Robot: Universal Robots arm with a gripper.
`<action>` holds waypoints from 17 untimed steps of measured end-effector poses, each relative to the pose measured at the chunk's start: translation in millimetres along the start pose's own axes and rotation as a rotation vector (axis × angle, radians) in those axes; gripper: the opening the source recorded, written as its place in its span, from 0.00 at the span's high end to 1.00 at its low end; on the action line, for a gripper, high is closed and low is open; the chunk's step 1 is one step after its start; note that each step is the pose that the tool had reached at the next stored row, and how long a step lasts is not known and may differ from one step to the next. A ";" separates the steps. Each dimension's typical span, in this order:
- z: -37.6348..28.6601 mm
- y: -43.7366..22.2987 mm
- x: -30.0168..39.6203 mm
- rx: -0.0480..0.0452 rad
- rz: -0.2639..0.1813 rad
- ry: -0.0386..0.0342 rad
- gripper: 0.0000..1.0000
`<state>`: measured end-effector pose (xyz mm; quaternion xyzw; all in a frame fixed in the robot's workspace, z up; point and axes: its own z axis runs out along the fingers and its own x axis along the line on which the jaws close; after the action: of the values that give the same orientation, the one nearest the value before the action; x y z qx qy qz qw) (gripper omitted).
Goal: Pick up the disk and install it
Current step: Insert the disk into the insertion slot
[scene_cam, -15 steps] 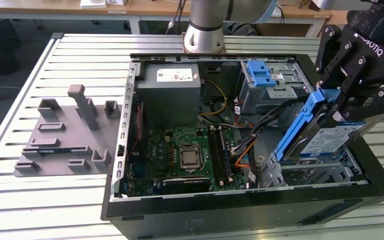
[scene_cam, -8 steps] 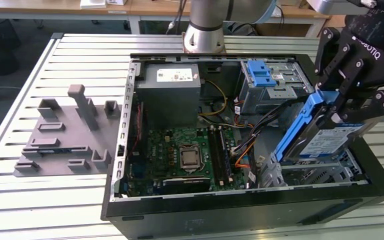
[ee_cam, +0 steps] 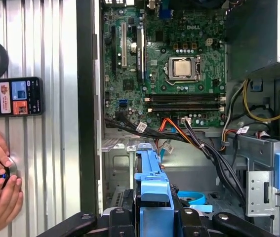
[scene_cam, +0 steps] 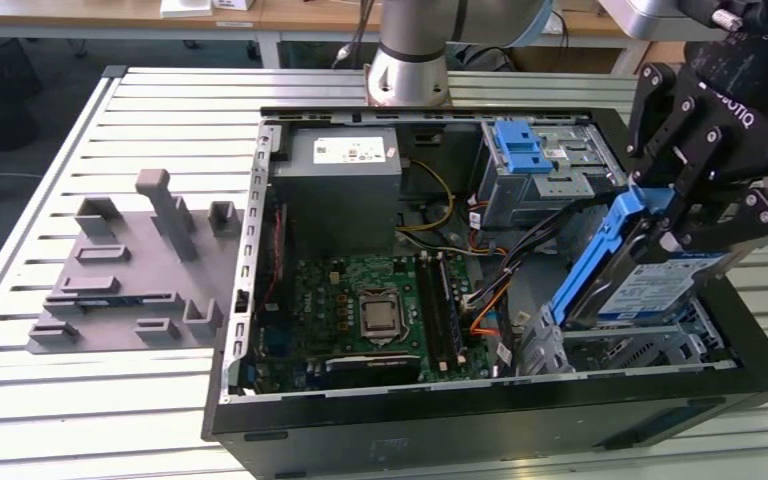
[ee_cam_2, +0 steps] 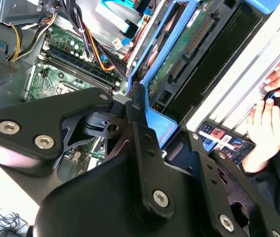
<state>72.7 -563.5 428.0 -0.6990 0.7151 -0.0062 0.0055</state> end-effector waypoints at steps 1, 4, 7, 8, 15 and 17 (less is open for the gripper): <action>0.5 0.0 0.0 0.0000 0.000 0.0000 0.64; 1.8 0.0 0.0 -0.0001 0.000 0.0000 0.64; 2.0 0.0 0.0 0.0000 0.000 0.0001 0.64; 2.0 0.0 0.0 0.0000 0.000 0.0001 0.64; 5.3 0.0 0.5 -0.0001 0.000 -0.0023 0.64; 6.8 0.1 0.8 -0.0001 0.000 -0.0034 0.64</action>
<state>72.7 -564.3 421.2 -0.6990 0.7151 -0.0050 0.0067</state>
